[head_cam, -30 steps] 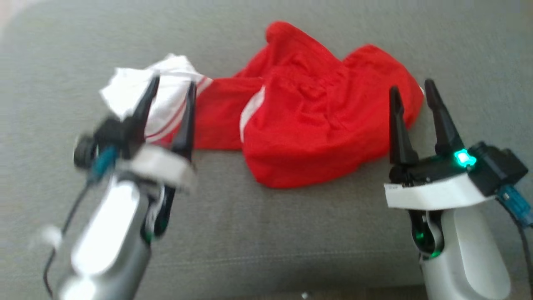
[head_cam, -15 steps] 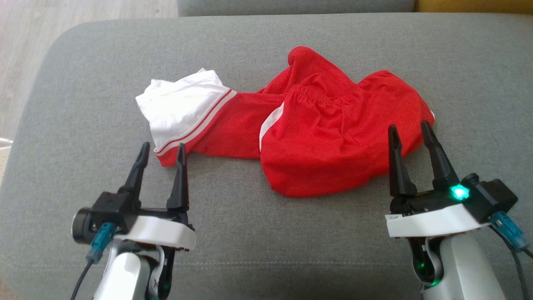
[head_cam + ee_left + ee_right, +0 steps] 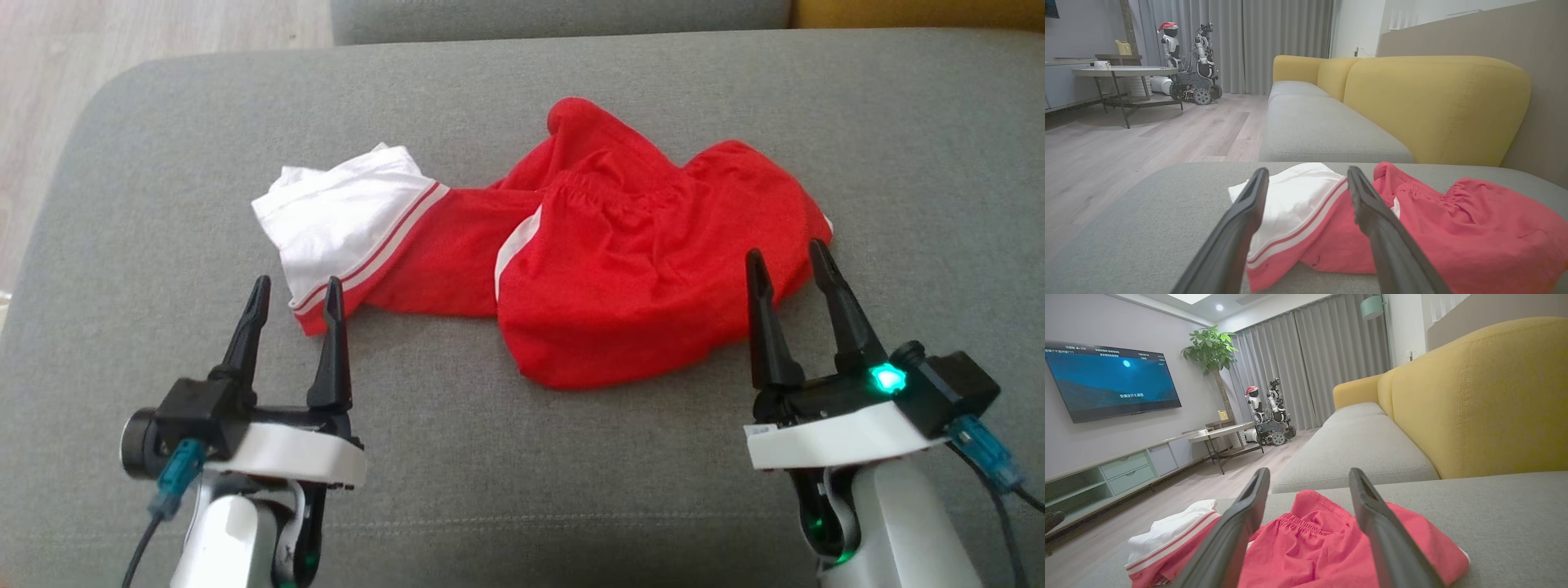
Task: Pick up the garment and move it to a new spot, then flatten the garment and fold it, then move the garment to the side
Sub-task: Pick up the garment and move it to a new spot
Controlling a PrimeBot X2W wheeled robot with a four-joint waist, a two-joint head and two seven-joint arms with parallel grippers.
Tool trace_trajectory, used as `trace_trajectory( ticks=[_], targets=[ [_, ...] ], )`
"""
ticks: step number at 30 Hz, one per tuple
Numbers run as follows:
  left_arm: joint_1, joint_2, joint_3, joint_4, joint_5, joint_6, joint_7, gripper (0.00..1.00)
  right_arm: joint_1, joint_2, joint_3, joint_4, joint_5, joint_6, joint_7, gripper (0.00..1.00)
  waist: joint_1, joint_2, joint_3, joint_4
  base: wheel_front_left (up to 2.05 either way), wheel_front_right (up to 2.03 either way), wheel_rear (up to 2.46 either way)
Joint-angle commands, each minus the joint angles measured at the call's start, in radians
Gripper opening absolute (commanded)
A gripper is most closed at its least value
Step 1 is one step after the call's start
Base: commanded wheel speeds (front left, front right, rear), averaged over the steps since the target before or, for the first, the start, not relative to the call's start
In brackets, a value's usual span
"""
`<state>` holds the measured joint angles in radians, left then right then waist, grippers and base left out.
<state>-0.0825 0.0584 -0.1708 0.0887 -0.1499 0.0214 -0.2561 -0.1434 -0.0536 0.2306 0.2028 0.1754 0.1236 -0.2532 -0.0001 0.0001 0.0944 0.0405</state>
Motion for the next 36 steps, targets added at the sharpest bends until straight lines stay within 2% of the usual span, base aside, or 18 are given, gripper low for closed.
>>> trace_trajectory(
  ticks=[1,11,17,28,32,36],
  targets=[
    [-0.018,0.001,0.043,-0.03,0.011,-0.004,-0.006,1.0,-0.021,0.003,0.029,-0.029,0.013,0.007,-0.004,1.0,0.0001,-0.0001,0.001,-0.003,0.0,0.0,0.0],
    [-0.021,-0.007,0.063,0.0,0.014,-0.013,-0.006,1.0,-0.031,0.003,0.047,-0.026,0.019,0.007,-0.005,1.0,0.0001,-0.0001,0.018,-0.021,0.0,0.0,0.0],
    [-0.059,0.001,0.053,0.121,0.055,-0.018,-0.006,1.0,-0.06,0.003,0.065,-0.04,0.018,0.007,-0.003,1.0,0.0001,-0.0001,0.067,-0.047,0.0,0.0,0.0],
    [-0.306,0.084,0.015,0.369,0.137,-0.034,0.044,1.0,-0.111,0.003,0.093,-0.059,0.027,0.007,-0.006,1.0,0.0001,-0.0001,0.184,-0.085,0.0,0.0,0.0],
    [-0.4,0.121,0.012,0.451,0.163,-0.025,0.079,1.0,-0.13,0.003,0.097,-0.058,0.03,0.007,-0.007,1.0,0.0001,-0.0001,0.22,-0.104,0.0,0.0,0.0],
    [-0.472,0.141,-0.003,0.523,0.171,-0.05,0.112,1.0,-0.143,0.003,0.097,-0.056,0.034,0.007,-0.008,1.0,0.0001,-0.0001,0.247,-0.121,0.0,0.0,0.0]
  ],
)
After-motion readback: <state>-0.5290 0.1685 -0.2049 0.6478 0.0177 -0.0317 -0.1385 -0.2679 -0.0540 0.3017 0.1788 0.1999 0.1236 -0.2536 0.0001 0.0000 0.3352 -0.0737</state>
